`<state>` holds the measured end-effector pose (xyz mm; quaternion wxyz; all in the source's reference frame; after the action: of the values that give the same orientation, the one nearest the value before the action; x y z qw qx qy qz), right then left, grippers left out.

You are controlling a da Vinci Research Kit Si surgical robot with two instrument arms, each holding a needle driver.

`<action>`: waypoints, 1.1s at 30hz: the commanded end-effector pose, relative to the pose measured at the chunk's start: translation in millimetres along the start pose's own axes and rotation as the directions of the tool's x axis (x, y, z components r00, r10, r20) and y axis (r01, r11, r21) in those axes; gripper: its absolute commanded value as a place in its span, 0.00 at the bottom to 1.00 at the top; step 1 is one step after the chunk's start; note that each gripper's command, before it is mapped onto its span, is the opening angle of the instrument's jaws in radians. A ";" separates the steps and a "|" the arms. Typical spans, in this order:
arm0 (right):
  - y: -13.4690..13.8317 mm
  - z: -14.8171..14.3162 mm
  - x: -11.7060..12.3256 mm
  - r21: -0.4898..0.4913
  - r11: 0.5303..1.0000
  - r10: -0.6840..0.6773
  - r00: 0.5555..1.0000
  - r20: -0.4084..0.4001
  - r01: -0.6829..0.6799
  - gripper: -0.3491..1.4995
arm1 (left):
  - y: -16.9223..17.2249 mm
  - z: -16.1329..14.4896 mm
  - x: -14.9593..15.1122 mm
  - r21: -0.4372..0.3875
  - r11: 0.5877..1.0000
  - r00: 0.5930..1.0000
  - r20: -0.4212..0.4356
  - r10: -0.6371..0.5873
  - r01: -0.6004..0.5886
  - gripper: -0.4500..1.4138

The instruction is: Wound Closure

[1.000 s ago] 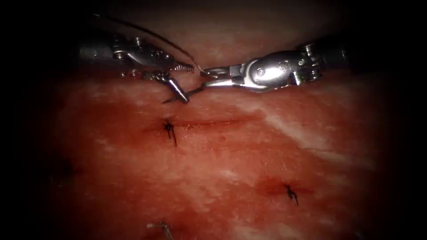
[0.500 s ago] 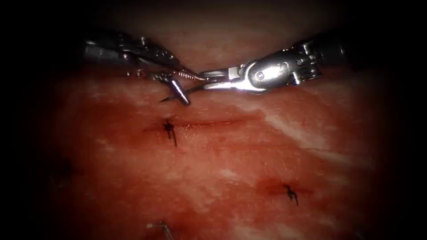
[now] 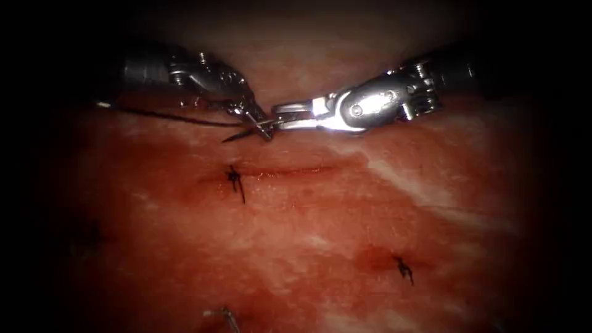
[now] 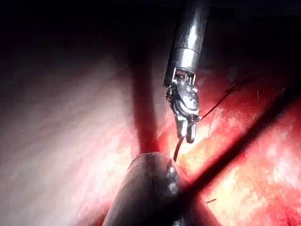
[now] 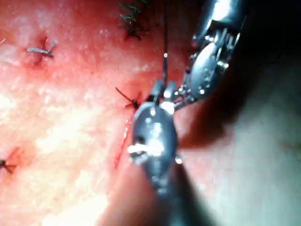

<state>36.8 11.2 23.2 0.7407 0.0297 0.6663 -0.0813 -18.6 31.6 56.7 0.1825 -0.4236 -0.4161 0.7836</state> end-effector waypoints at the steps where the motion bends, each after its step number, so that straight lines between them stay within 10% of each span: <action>1: -0.3 0.5 0.1 -0.023 0.998 0.053 0.998 0.029 -0.053 0.33 | -0.3 0.4 -0.2 -0.004 1.000 1.000 -0.025 -0.012 0.011 0.00; 5: 0.2 0.2 1.0 -0.166 0.972 0.185 0.979 0.091 -0.168 0.80 | 0.1 0.1 -0.7 0.021 1.000 0.994 -0.106 -0.011 0.013 0.00; 9: 0.4 0.7 1.4 -0.338 0.924 0.222 0.971 0.092 -0.180 0.93 | 0.3 0.0 -0.6 0.082 0.996 0.974 -0.226 0.000 0.020 0.00; 19: -2.3 1.8 2.3 -0.502 0.861 0.177 0.973 0.149 -0.080 0.81 | 0.3 1.0 -0.2 0.216 0.972 0.897 -0.443 0.009 0.097 0.00; 33: -2.4 1.5 3.0 -0.636 0.769 0.126 0.960 0.250 0.064 0.80 | 2.2 1.8 -1.3 0.265 0.951 0.845 -0.535 0.007 0.159 0.00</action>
<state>37.6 8.7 20.2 0.7955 -0.2238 0.5404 0.1584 -18.7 28.7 55.5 0.3830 -0.5740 -0.2423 0.6820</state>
